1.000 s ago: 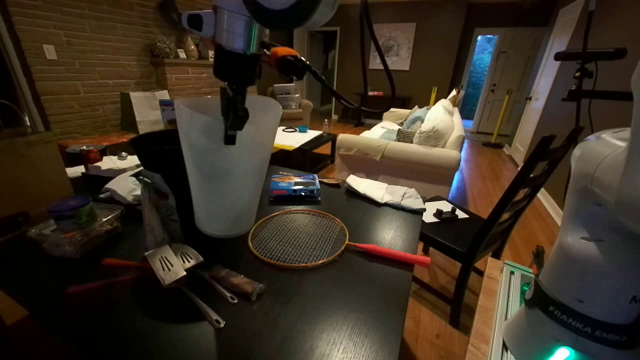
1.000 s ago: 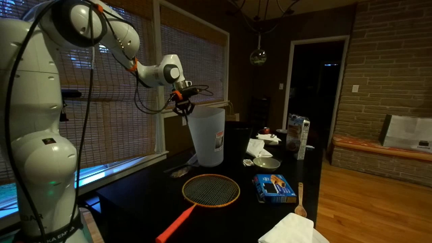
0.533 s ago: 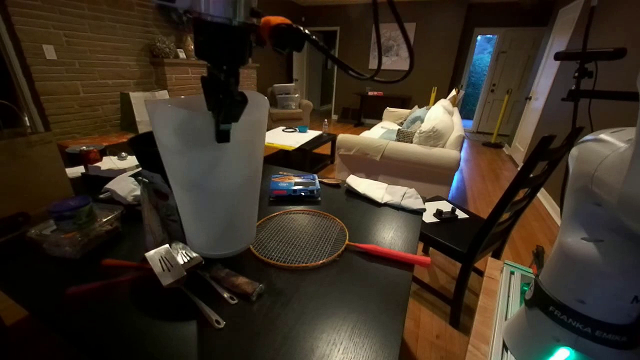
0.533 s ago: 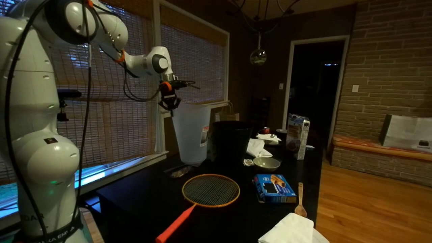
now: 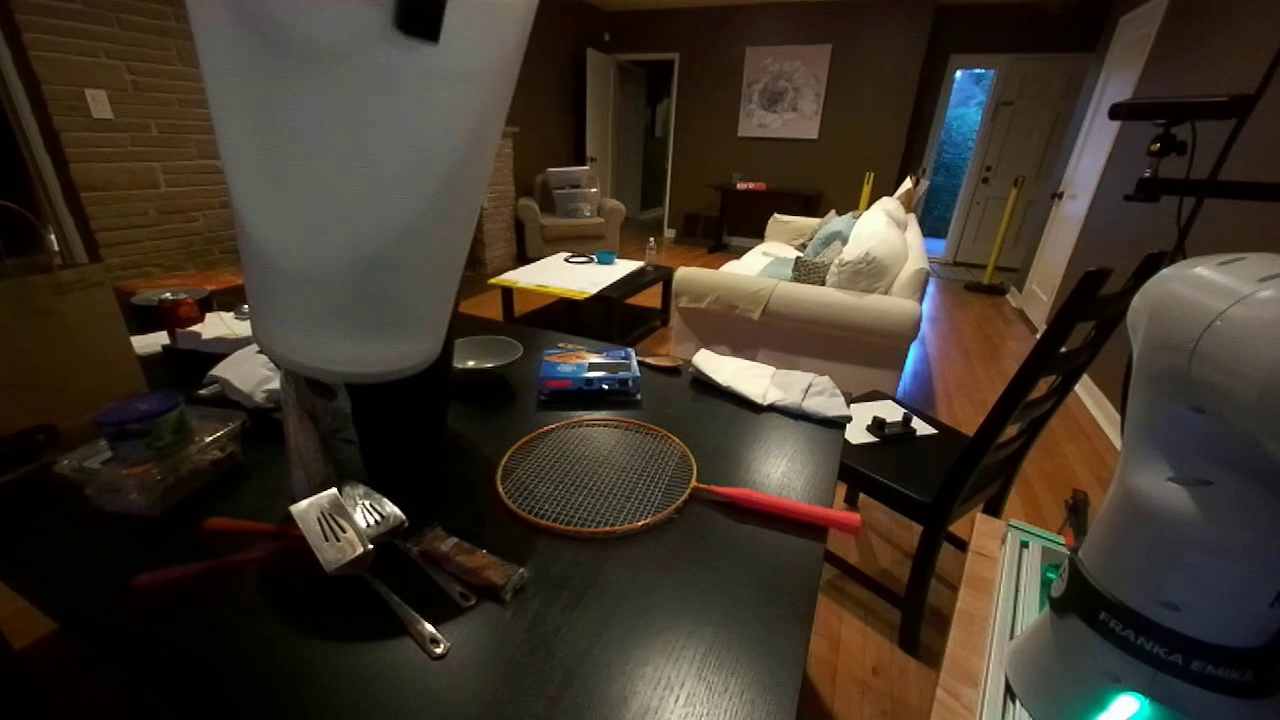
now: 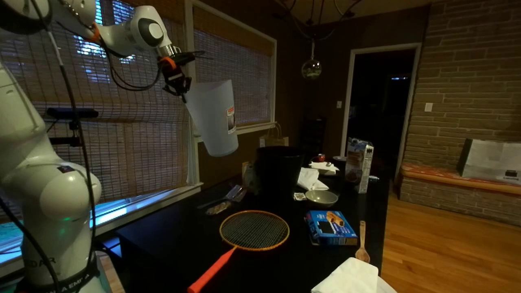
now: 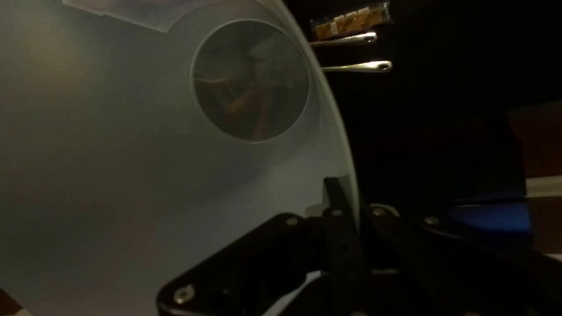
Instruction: Put the clear bin inside the black bin.
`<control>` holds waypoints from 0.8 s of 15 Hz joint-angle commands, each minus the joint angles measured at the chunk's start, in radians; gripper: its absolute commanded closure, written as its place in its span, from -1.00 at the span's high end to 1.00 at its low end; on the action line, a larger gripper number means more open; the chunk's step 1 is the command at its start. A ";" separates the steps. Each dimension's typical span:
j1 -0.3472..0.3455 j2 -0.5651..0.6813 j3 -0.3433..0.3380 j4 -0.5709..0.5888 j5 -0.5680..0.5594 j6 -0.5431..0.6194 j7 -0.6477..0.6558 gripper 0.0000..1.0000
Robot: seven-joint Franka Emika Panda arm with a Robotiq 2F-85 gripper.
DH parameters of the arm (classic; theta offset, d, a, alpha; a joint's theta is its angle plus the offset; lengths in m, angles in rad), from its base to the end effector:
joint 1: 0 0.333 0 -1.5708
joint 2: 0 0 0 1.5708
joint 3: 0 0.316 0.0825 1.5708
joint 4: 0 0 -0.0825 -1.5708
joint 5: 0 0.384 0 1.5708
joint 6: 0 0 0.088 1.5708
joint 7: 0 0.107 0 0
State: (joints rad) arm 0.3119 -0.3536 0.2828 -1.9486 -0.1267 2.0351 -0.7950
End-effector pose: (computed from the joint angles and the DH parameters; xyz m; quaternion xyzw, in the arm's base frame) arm 0.3912 0.2852 0.6652 0.7348 0.6357 0.1975 0.1306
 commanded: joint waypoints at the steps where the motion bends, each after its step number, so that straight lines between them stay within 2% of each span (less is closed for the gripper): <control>1: -0.018 -0.072 -0.040 0.032 -0.021 0.036 0.090 -0.98; 5: -0.075 -0.024 -0.097 0.108 -0.045 0.106 0.182 -0.98; 6: -0.034 -0.064 -0.091 0.056 -0.015 0.062 0.139 -0.94; 10: -0.065 -0.029 -0.116 0.079 -0.020 0.087 0.161 -0.98; 12: -0.088 0.043 -0.108 0.171 -0.074 0.075 0.163 -0.98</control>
State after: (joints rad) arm 0.2381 -0.3780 0.1756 -1.8779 -0.1457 2.1239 -0.6341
